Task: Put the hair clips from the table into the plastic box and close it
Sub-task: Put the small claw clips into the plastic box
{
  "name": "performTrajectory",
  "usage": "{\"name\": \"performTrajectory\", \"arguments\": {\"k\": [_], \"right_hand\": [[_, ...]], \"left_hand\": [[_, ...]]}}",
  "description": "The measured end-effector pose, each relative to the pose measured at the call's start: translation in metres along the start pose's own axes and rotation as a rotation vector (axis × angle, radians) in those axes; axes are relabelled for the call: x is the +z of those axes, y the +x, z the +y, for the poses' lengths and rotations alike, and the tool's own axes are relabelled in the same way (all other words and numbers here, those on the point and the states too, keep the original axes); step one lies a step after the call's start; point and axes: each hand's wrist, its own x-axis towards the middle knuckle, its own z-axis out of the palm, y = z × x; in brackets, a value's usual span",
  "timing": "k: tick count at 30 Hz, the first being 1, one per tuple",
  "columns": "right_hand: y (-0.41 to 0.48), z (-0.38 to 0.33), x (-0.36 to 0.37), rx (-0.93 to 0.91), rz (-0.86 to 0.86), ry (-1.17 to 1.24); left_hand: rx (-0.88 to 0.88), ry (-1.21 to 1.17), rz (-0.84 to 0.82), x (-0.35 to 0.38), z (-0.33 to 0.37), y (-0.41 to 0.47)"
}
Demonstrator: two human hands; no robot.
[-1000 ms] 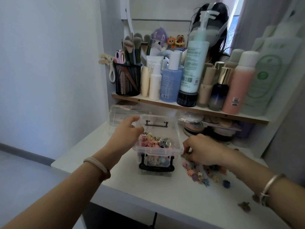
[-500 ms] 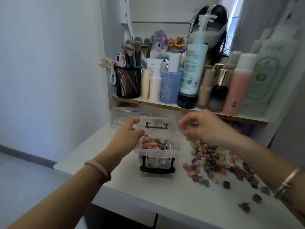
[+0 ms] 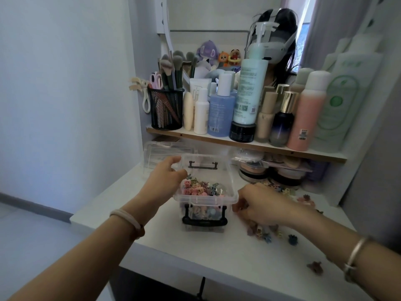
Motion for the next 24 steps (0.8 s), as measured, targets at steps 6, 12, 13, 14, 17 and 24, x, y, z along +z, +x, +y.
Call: {"name": "performTrajectory", "arguments": {"k": [6,12,13,14,17,24], "right_hand": [[0.007,-0.002,-0.018,0.019,0.303,0.197],[0.005,-0.021,-0.053,-0.128,0.34,0.725],[0.006,-0.019,-0.052,-0.118,0.322,0.703],[0.007,-0.016,-0.05,-0.088,0.332,0.675],[0.008,0.003,-0.039,0.056,0.289,0.461],[0.004,0.01,-0.001,0.003,0.03,-0.043]], "left_hand": [[-0.007,0.015,-0.012,-0.001,-0.001,-0.001],[-0.011,0.022,-0.016,-0.001,-0.002,-0.001],[-0.01,0.021,-0.017,-0.001,-0.002,-0.001],[-0.008,0.021,-0.015,-0.001,-0.001,-0.001],[-0.006,0.027,-0.004,-0.001,-0.001,-0.002],[-0.003,0.032,0.007,0.0,-0.002,-0.001]]}}
